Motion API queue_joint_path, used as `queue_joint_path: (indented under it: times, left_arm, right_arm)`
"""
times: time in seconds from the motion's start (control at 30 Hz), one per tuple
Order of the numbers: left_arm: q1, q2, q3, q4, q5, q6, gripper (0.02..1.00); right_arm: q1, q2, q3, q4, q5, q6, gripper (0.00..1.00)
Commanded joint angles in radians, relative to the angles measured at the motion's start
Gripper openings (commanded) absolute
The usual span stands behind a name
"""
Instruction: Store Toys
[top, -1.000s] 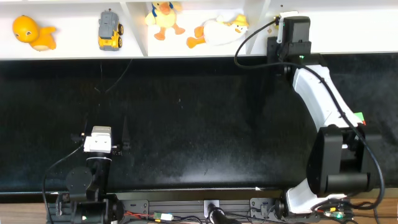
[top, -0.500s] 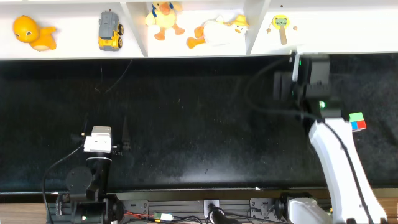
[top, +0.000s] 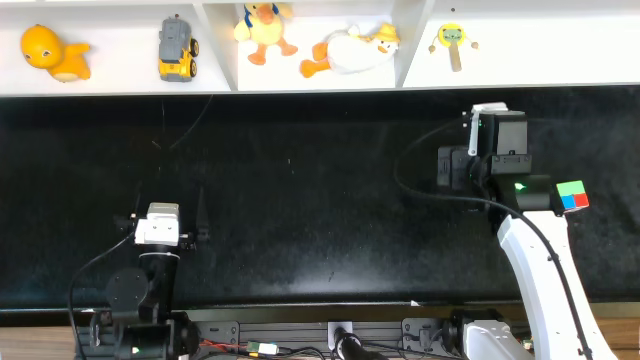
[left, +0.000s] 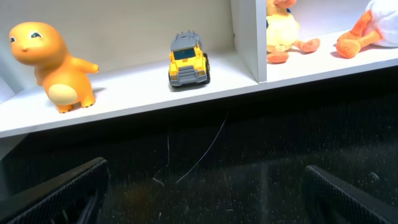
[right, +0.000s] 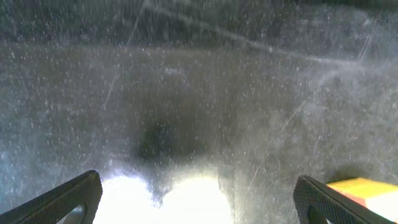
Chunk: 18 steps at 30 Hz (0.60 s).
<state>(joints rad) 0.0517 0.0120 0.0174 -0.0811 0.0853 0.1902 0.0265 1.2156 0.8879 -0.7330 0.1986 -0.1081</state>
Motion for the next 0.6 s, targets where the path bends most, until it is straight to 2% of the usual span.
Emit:
queue_joint_path:
  times: [0.03, 0.1, 0.17, 0.2, 0.27, 0.3, 0.43, 0.6]
  left_arm:
    - [-0.007, -0.009, -0.01, 0.005, -0.008, -0.012, 0.998]
    - [-0.007, -0.009, -0.01, 0.005, -0.008, -0.012, 0.998]
    - [-0.007, -0.009, -0.01, 0.005, -0.008, -0.012, 0.998]
    - [-0.007, -0.009, -0.01, 0.005, -0.008, -0.012, 0.998]
    - [-0.007, -0.009, -0.01, 0.005, -0.008, -0.012, 0.998]
    - [-0.007, -0.009, -0.01, 0.005, -0.008, -0.012, 0.998]
    - [-0.007, -0.009, -0.01, 0.005, -0.008, -0.012, 0.998]
    - [-0.007, -0.009, -0.01, 0.005, -0.008, -0.012, 0.998]
  right_arm:
    - [-0.014, -0.005, -0.002, 0.043, -0.026, 0.003, 0.998]
    - [-0.052, -0.005, -0.002, 0.029, -0.044, -0.023, 0.996]
    - [-0.146, -0.006, -0.002, 0.011, -0.134, -0.118, 0.996]
    - [-0.249, -0.006, -0.002, -0.001, -0.235, -0.203, 0.996]
    - [-0.361, -0.006, -0.002, -0.02, -0.31, -0.289, 0.993]
    - [-0.482, -0.006, -0.002, -0.051, -0.359, -0.407, 0.996]
    - [-0.666, -0.005, -0.002, -0.135, -0.372, -0.623, 0.996]
    - [-0.862, 0.017, -0.002, -0.141, -0.419, -0.791, 0.998]
